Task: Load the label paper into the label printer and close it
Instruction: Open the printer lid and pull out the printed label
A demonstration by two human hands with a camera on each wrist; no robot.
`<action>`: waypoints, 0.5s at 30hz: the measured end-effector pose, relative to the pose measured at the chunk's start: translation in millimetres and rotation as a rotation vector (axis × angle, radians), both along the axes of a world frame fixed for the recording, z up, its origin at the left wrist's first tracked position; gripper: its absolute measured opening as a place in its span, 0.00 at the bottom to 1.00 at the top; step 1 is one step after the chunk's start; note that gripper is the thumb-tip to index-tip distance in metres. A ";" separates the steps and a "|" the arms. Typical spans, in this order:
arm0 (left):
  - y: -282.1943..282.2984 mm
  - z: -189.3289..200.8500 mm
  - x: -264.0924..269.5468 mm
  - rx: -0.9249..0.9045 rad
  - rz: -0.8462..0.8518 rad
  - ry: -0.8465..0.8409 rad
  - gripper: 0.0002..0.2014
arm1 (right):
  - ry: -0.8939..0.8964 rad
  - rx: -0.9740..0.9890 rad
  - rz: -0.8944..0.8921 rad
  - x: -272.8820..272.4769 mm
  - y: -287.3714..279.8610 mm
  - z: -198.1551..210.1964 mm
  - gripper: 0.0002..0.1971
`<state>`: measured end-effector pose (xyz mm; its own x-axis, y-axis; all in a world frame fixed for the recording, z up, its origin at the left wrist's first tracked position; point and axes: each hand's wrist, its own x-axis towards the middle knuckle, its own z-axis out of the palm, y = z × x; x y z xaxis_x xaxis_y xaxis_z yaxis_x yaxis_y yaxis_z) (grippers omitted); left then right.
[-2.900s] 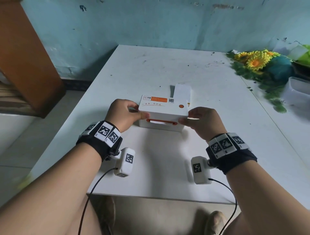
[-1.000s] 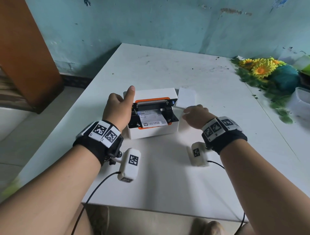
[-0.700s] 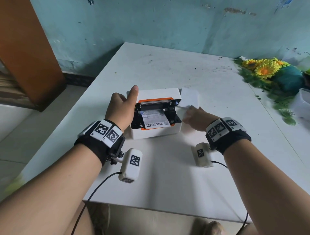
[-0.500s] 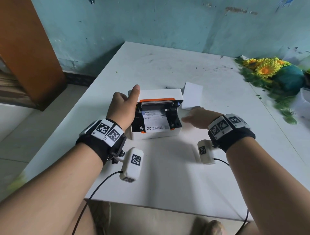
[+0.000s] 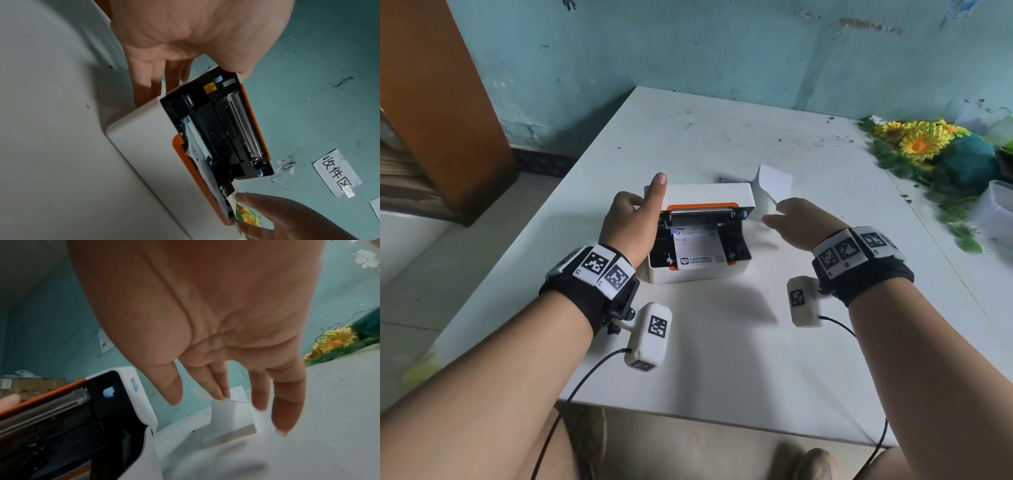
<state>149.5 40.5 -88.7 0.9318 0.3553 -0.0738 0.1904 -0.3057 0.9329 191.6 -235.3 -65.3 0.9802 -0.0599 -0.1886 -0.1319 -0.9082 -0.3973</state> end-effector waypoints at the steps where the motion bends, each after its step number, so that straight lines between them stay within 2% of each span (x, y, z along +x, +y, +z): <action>1: 0.3 1.2 -0.6 0.012 -0.018 -0.005 0.32 | -0.005 0.053 -0.019 0.7 -0.1 0.9 0.12; 3: -0.5 6.4 -3.1 0.039 -0.047 -0.009 0.33 | -0.004 0.259 -0.095 -1.5 0.6 3.0 0.11; 6: -3.2 9.8 -6.6 0.108 -0.101 -0.010 0.32 | -0.059 0.499 -0.185 -3.8 -1.3 2.4 0.23; 10: -9.2 4.4 -10.2 0.109 -0.173 -0.009 0.36 | -0.120 0.587 -0.196 -7.7 -6.5 7.8 0.24; 12: -14.9 6.0 -13.1 0.094 -0.176 -0.005 0.38 | -0.172 0.600 -0.201 -9.3 -9.8 11.9 0.27; 15: -22.0 10.8 -16.1 0.088 -0.153 0.007 0.39 | -0.214 0.624 -0.210 -12.6 -12.3 14.3 0.26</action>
<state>133.4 18.6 -77.9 0.9751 0.2149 -0.0553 0.1419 -0.4121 0.9000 179.0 -247.6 -51.0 0.9792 -0.1958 -0.0528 -0.1402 -0.4651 -0.8741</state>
